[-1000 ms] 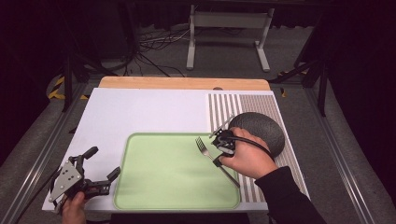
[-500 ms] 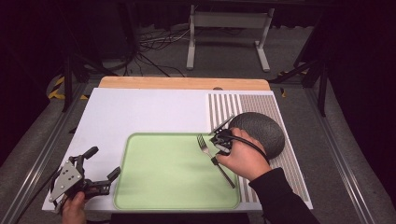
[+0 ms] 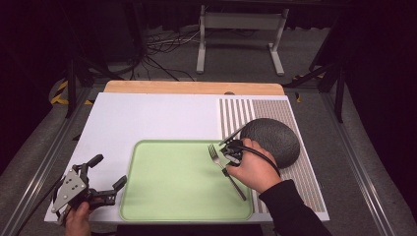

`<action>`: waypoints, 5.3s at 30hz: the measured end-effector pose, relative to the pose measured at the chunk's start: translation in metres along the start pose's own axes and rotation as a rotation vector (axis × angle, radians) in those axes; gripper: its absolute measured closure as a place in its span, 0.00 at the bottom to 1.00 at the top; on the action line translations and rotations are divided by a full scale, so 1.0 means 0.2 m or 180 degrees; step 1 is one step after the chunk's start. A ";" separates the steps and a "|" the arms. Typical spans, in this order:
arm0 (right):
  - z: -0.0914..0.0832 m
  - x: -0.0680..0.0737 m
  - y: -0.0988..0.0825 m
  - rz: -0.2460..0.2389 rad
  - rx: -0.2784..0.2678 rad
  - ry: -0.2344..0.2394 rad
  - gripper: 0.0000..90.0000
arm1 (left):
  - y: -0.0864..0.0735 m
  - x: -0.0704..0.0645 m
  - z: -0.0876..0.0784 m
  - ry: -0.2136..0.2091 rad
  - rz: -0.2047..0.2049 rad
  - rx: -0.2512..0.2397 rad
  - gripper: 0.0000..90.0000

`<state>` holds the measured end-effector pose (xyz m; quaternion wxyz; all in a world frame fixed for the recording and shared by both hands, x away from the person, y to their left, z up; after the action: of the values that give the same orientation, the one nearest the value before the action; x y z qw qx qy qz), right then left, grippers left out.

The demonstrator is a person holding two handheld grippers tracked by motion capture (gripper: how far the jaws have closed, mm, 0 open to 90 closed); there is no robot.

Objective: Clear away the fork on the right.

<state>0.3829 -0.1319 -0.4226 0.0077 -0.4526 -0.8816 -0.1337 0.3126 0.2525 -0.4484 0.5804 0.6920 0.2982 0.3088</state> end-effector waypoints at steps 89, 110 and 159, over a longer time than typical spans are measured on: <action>0.22 -0.10 0.02 -0.0662 -0.0792 0.0002 1.00 | 0.00 -0.01 0.00 -0.0010 0.0023 0.0035 0.01; 0.19 -0.19 -0.01 -0.0474 -0.0772 -0.0150 1.00 | 0.00 -0.01 0.00 -0.0013 0.0027 0.0041 0.01; -0.21 -0.20 -0.08 -0.0757 -0.1976 0.0067 0.15 | 0.00 -0.01 0.00 -0.0012 0.0025 0.0039 0.01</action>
<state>0.3899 -0.1827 -0.3906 -0.1371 -0.3259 -0.8453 -0.4005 0.3120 0.2503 -0.4486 0.5755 0.6973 0.2963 0.3080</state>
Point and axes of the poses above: each handheld gripper's, and its own axes: z roughly forward along the jaws, y roughly out of its top, x roughly to its left, the point moved 4 cm from there along z, roughly forward along the jaws, and after that the axes turned 2 degrees about x, right-handed, at the moved point
